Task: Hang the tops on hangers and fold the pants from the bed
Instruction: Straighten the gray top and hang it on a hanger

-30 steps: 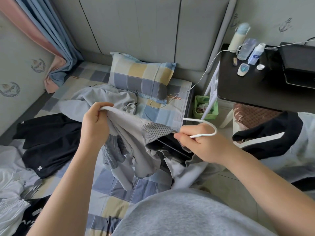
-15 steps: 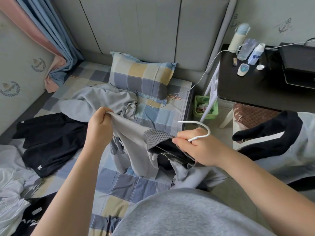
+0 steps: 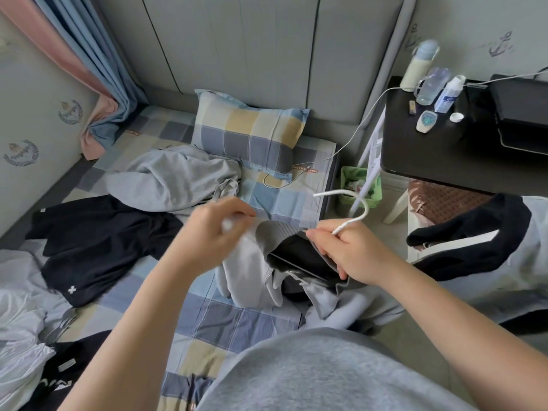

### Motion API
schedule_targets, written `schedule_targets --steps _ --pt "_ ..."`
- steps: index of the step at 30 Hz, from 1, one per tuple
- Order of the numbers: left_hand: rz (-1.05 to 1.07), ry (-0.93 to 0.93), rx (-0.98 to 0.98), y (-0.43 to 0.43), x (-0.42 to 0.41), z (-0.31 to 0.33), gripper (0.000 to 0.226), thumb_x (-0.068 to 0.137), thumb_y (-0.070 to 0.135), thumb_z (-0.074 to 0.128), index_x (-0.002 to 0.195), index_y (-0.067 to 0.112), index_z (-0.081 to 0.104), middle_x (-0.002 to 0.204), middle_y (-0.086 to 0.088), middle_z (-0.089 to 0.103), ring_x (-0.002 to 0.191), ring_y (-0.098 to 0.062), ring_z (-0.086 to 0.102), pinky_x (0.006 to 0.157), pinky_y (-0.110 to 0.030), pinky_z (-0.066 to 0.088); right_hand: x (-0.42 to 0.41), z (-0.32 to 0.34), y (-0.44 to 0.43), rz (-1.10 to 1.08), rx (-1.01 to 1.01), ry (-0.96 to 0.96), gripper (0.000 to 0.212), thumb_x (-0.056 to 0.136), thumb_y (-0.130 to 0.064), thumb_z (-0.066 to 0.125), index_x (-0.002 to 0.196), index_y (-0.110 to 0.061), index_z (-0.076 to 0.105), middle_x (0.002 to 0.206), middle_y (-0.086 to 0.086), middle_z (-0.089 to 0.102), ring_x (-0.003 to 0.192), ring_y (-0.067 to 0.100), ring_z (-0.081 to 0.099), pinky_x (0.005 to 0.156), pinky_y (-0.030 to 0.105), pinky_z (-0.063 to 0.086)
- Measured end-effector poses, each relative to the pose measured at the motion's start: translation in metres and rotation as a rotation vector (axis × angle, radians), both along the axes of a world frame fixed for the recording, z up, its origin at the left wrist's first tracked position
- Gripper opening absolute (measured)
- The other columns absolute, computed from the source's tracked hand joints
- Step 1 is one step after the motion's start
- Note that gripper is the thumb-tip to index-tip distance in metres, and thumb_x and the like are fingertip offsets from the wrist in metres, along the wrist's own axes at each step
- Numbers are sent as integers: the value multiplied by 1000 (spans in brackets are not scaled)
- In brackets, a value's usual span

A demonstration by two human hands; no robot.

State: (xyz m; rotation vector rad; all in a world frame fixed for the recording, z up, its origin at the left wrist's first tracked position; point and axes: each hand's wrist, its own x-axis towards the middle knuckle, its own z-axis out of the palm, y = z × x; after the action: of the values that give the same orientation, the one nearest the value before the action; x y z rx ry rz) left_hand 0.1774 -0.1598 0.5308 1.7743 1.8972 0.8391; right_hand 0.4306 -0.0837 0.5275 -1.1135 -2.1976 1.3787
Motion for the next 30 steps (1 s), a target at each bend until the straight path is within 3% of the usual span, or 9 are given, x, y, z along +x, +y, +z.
schedule_targets --steps 3,6,9,12,15,18,22,25,30 --pt "-78 234 -19 2 17 -7 31 85 34 77 114 26 69 106 14 65 103 -15 56 99 -38 35 -2 3 8 4 13 18 45 103 -30 51 61 -12 50 52 20 47 38 17 48 49 22 41" --pt "-109 232 112 2 24 -12 25 85 15 78 110 15 71 90 6 60 82 -22 55 78 -39 43 0 2 15 23 20 8 44 102 -34 53 62 -17 56 49 12 45 40 17 48 48 21 43" --pt "-123 160 206 -1 25 -13 18 87 8 72 104 11 73 83 21 48 71 -9 44 67 -27 40 4 -3 23 37 13 13 33 97 -37 62 68 -20 65 52 -1 50 48 13 50 52 20 44" --pt "-61 121 231 0 15 -13 19 89 6 72 107 10 74 86 28 51 74 -4 48 66 -27 45 16 -9 33 4 74 13 13 86 -36 75 92 -26 71 87 -15 67 82 -1 62 79 16 47" --pt "74 96 222 -1 -4 -12 18 88 8 74 107 9 74 79 19 54 71 -5 50 66 -33 46 45 -19 50 14 -30 -129 42 80 -41 79 117 -34 61 116 -19 65 115 -6 56 100 20 41" --pt "164 79 248 -4 -19 -5 14 88 10 73 102 10 74 74 2 56 70 -10 49 64 -26 43 74 -35 60 -5 -217 -219 27 86 -29 78 111 -30 68 105 -12 73 107 12 66 93 29 50" --pt "199 98 256 -5 -25 -1 14 88 6 73 102 7 75 69 4 52 69 -1 47 64 -7 35 84 -51 64 -180 -71 -254 7 92 -18 71 98 -17 75 93 -5 75 95 21 69 90 41 51" --pt "195 104 220 -6 -27 -4 10 91 4 70 100 6 75 68 10 48 67 1 44 64 -8 34 81 -47 63 -339 92 -156 9 89 -22 74 81 -22 70 73 -12 71 75 16 64 69 30 47" --pt "207 108 198 -11 -32 -6 7 93 5 67 95 6 73 68 9 51 67 0 44 63 -8 34 79 -28 64 -467 233 57 19 90 -17 74 78 -30 68 73 -23 70 66 -7 62 62 5 42"
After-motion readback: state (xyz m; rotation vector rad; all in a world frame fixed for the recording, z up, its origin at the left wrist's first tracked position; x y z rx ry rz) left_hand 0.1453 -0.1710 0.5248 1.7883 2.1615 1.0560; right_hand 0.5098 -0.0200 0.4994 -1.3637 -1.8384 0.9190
